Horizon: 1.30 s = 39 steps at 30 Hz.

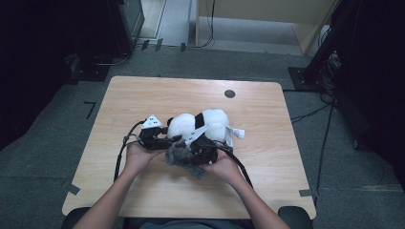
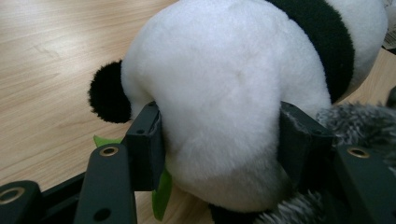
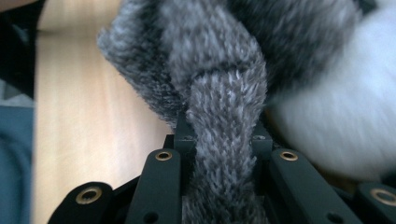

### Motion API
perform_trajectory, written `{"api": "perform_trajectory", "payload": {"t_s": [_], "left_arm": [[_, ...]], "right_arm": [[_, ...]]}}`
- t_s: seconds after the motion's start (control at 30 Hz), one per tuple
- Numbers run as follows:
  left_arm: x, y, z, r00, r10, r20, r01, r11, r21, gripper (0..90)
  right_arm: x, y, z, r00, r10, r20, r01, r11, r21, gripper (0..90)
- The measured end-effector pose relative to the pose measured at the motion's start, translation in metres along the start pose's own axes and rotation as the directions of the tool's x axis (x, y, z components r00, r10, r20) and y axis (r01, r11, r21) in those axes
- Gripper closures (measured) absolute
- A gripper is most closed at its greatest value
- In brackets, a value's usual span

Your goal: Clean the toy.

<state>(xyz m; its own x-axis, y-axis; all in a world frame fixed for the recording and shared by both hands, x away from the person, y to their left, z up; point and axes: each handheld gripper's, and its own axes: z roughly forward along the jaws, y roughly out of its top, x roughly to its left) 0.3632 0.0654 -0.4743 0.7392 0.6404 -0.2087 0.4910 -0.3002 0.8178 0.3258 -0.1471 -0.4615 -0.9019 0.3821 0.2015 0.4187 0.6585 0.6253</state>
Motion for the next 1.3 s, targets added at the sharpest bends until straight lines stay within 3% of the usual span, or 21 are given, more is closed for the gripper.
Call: {"api": "perform_trajectory", "payload": {"t_s": [0.03,0.17,0.23,0.37,0.77,1.3], "left_arm": [[0.0,0.0,0.0,1.0,-0.001,0.0,0.001,1.0,0.001,41.1],[-0.001,0.0,0.0,1.0,0.001,-0.003,-0.001,1.0,0.008,43.1],[-0.001,0.001,0.0,0.9999,0.008,-0.01,-0.007,0.9998,0.02,44.6],[-0.002,0.002,0.0,0.9997,0.019,-0.018,-0.018,0.9995,0.027,45.8],[0.0,0.001,0.0,0.9999,0.012,-0.008,-0.012,0.9996,0.027,45.7],[0.002,0.003,0.0,0.9999,0.011,-0.007,-0.011,0.9993,0.034,45.7]], "right_arm": [[0.0,0.001,0.005,0.9997,-0.01,0.023,0.01,1.0,-0.003,73.9],[-0.007,-0.002,0.011,0.9994,0.013,0.033,-0.012,0.999,-0.036,73.9],[-0.01,-0.004,0.009,0.9993,0.031,0.023,-0.03,0.999,-0.045,74.1],[-0.014,-0.007,0.002,0.9984,0.035,0.045,-0.033,0.998,-0.048,74.1],[-0.031,-0.028,-0.038,0.9927,0.059,0.105,-0.052,0.996,-0.072,73.5],[-0.055,-0.07,-0.084,0.9862,0.118,0.116,-0.107,0.99,-0.097,72.3]]}}
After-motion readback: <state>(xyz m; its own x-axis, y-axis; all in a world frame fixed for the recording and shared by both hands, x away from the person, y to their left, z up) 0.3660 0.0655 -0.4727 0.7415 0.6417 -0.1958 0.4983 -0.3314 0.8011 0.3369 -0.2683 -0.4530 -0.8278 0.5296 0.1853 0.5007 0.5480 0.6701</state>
